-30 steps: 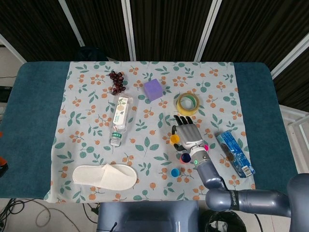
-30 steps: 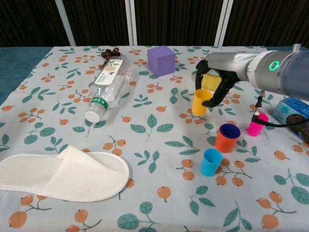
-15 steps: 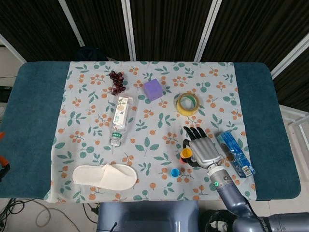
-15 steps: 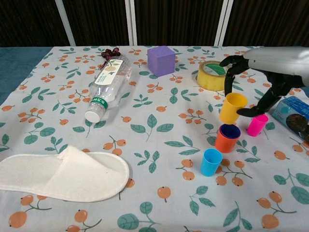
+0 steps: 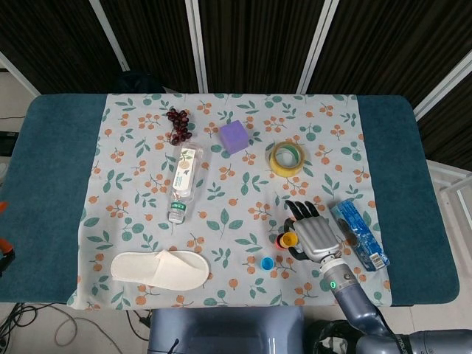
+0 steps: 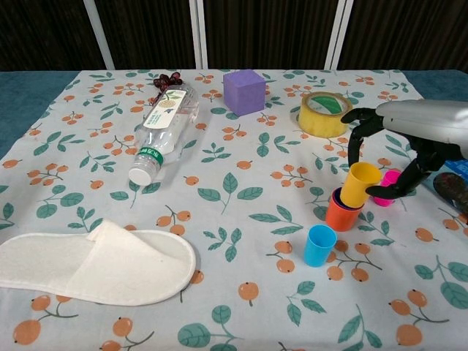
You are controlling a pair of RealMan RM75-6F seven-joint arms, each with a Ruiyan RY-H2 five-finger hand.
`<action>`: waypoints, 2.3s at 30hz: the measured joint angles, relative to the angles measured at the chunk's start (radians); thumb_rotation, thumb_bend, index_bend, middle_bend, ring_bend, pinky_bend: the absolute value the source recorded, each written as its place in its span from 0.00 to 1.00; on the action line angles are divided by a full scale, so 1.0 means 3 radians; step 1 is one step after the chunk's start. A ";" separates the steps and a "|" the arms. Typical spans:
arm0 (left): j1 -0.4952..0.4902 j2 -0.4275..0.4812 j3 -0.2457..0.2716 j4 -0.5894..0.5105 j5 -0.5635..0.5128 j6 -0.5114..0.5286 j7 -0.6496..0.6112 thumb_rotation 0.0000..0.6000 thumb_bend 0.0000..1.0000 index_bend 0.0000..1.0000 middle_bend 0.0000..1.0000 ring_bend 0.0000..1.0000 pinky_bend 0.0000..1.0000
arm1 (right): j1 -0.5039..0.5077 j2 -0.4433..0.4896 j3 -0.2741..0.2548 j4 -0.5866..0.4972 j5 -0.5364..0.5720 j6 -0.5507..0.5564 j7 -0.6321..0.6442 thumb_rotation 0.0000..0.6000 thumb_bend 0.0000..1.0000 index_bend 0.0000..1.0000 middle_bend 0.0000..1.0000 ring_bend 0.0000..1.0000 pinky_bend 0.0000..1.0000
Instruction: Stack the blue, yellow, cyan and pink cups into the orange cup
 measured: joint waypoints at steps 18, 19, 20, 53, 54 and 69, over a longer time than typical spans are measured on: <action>0.0001 0.0006 -0.0005 0.0001 -0.0008 -0.0001 -0.0007 1.00 0.81 0.15 0.03 0.02 0.08 | 0.0027 -0.0086 0.0025 0.0147 0.0149 -0.0204 -0.0132 1.00 0.40 0.13 0.00 0.00 0.05; 0.0000 0.0005 -0.0005 0.0001 -0.0006 -0.0001 -0.0007 1.00 0.81 0.15 0.03 0.02 0.08 | 0.0037 -0.0082 0.0021 0.0149 0.0167 -0.0221 -0.0156 1.00 0.40 0.13 0.00 0.00 0.05; 0.0000 0.0004 -0.0005 0.0001 -0.0004 0.0001 -0.0006 1.00 0.81 0.15 0.03 0.02 0.08 | 0.0047 -0.0078 0.0020 0.0150 0.0179 -0.0233 -0.0174 1.00 0.40 0.13 0.00 0.00 0.05; 0.0003 0.0017 -0.0014 -0.0010 -0.0036 -0.0007 -0.0005 1.00 0.81 0.15 0.03 0.02 0.08 | -0.0398 -0.0494 -0.0367 0.0232 -0.1364 0.0067 -0.0240 1.00 0.40 0.28 0.00 0.00 0.05; 0.0003 0.0020 -0.0016 -0.0010 -0.0040 -0.0010 -0.0008 1.00 0.81 0.15 0.03 0.02 0.08 | -0.0403 -0.0512 -0.0367 0.0253 -0.1376 0.0065 -0.0249 1.00 0.40 0.28 0.00 0.00 0.05; 0.0003 0.0019 -0.0018 -0.0003 -0.0041 -0.0011 -0.0012 1.00 0.81 0.15 0.03 0.02 0.08 | -0.0475 -0.0679 -0.0302 0.0488 -0.1375 -0.0056 -0.0250 1.00 0.40 0.32 0.00 0.00 0.05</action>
